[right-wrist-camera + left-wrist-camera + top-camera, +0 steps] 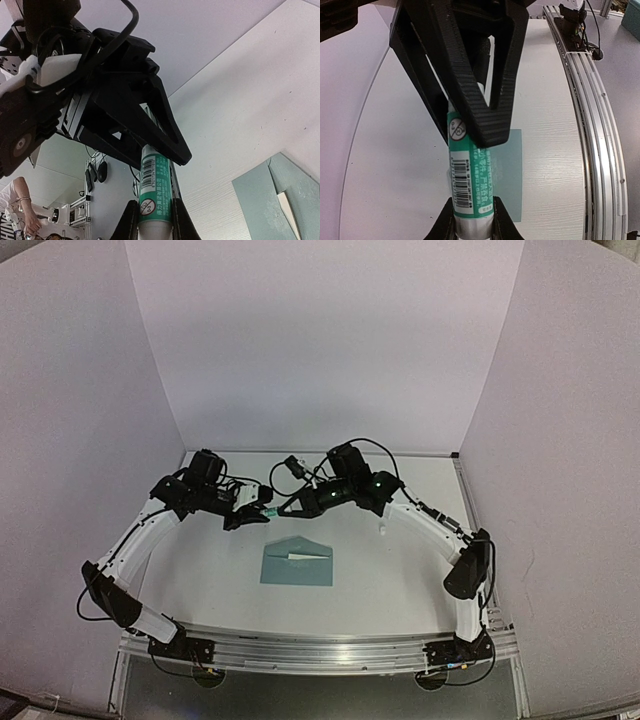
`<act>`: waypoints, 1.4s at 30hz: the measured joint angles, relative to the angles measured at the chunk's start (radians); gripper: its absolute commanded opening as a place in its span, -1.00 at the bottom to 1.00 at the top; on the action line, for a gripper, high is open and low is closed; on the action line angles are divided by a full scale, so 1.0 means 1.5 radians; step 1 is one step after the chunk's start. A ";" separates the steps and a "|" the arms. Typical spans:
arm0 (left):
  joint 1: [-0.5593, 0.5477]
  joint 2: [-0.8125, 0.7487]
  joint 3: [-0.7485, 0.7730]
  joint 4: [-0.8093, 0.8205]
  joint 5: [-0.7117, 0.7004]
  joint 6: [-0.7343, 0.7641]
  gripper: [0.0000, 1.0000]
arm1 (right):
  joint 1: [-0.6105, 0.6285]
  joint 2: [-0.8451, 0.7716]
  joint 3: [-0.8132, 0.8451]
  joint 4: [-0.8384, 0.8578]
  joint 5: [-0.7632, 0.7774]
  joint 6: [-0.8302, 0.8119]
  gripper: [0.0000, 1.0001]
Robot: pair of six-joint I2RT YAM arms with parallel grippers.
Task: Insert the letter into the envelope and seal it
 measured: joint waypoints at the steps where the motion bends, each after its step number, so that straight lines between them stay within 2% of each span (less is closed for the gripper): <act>1: 0.000 0.000 0.000 0.000 -0.001 0.001 -0.86 | 0.000 0.000 0.000 0.000 0.001 0.000 -1.00; 3: 0.000 0.000 0.000 0.000 -0.002 0.004 -0.99 | 0.001 0.000 0.001 -0.001 0.002 0.000 -1.00; 8: 0.000 0.000 -0.003 0.012 -0.028 0.022 -1.00 | 0.002 0.009 0.016 -0.006 0.027 0.022 -1.00; 12: -0.003 -0.015 -0.054 0.106 -0.099 0.045 -1.00 | 0.002 0.022 0.028 0.000 0.085 0.116 -1.00; 15: -0.007 -0.036 -0.132 0.231 -0.166 0.093 -1.00 | -0.004 0.037 0.022 0.031 0.108 0.227 -1.00; 19: -0.008 -0.060 -0.263 0.455 -0.236 0.195 -1.00 | -0.014 0.057 0.001 0.094 0.122 0.353 -1.00; 23: -0.007 -0.071 -0.395 0.707 -0.271 0.340 -1.00 | -0.015 0.066 -0.017 0.128 0.136 0.422 -1.00; 26: -0.005 -0.068 -0.459 0.854 -0.280 0.434 -1.00 | -0.013 0.066 -0.033 0.154 0.134 0.453 -1.00; 30: 0.003 -0.053 -0.507 0.996 -0.283 0.527 -1.00 | -0.012 0.066 -0.063 0.223 0.130 0.494 -1.00; 34: 0.006 -0.038 -0.534 1.084 -0.287 0.581 -1.00 | -0.012 0.066 -0.083 0.269 0.127 0.519 -1.00; 35: 0.007 -0.036 -0.537 1.098 -0.288 0.589 -0.94 | -0.012 0.066 -0.085 0.275 0.127 0.522 -1.00; 36: 0.007 -0.035 -0.539 1.108 -0.290 0.595 -0.66 | -0.012 0.066 -0.086 0.281 0.127 0.525 -1.00; 38: 0.007 -0.035 -0.542 1.123 -0.294 0.603 0.25 | -0.012 0.066 -0.088 0.292 0.126 0.525 -1.00; 40: 0.006 -0.035 -0.543 1.130 -0.292 0.608 0.87 | -0.012 0.065 -0.090 0.303 0.129 0.525 -1.00; 42: -0.002 -0.040 -0.543 1.121 -0.285 0.603 0.98 | -0.014 0.065 -0.094 0.309 0.140 0.520 -1.00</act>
